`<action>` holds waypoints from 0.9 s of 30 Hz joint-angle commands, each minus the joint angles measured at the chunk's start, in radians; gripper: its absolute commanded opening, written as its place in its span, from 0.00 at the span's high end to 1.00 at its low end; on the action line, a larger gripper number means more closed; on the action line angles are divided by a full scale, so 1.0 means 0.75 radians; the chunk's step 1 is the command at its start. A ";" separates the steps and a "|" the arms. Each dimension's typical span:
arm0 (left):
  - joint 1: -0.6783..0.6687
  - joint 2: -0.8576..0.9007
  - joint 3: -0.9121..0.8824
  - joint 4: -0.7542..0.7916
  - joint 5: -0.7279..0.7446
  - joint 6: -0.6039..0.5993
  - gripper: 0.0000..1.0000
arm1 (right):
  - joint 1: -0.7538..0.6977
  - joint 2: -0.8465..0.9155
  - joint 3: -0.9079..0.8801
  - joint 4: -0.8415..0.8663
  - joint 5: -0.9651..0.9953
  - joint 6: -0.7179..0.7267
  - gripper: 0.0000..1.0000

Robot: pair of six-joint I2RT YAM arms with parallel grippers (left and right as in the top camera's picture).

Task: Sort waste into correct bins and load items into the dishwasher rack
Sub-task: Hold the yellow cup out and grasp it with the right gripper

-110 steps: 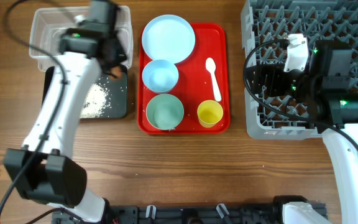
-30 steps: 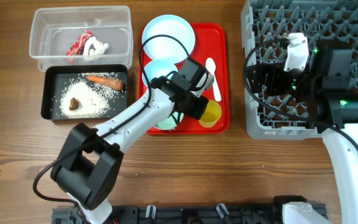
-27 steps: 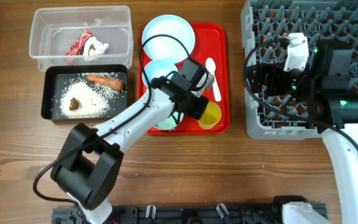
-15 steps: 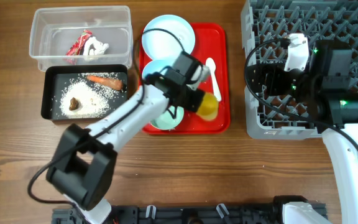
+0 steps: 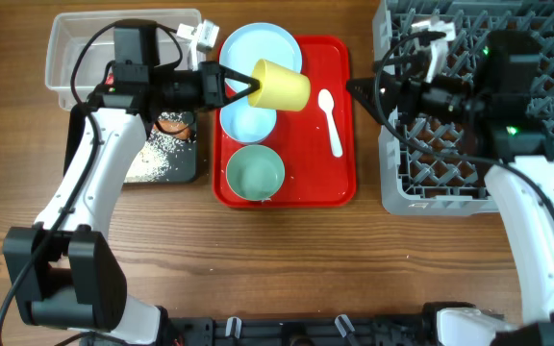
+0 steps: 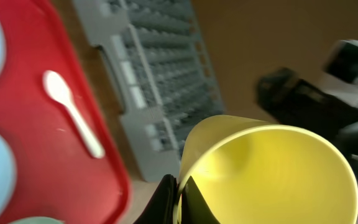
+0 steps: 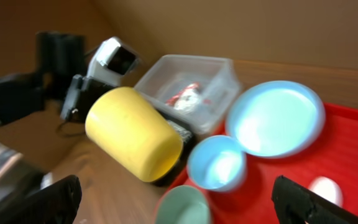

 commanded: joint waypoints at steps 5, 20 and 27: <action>0.005 -0.032 0.024 0.155 0.365 -0.160 0.96 | 0.074 0.162 0.021 0.209 -0.465 -0.002 0.00; -0.005 -0.032 0.024 0.203 0.378 -0.198 0.96 | 0.389 0.194 0.021 0.363 -0.128 0.048 0.07; -0.005 -0.031 0.024 0.203 0.378 -0.187 0.96 | 0.401 0.194 0.021 0.463 -0.129 0.108 0.24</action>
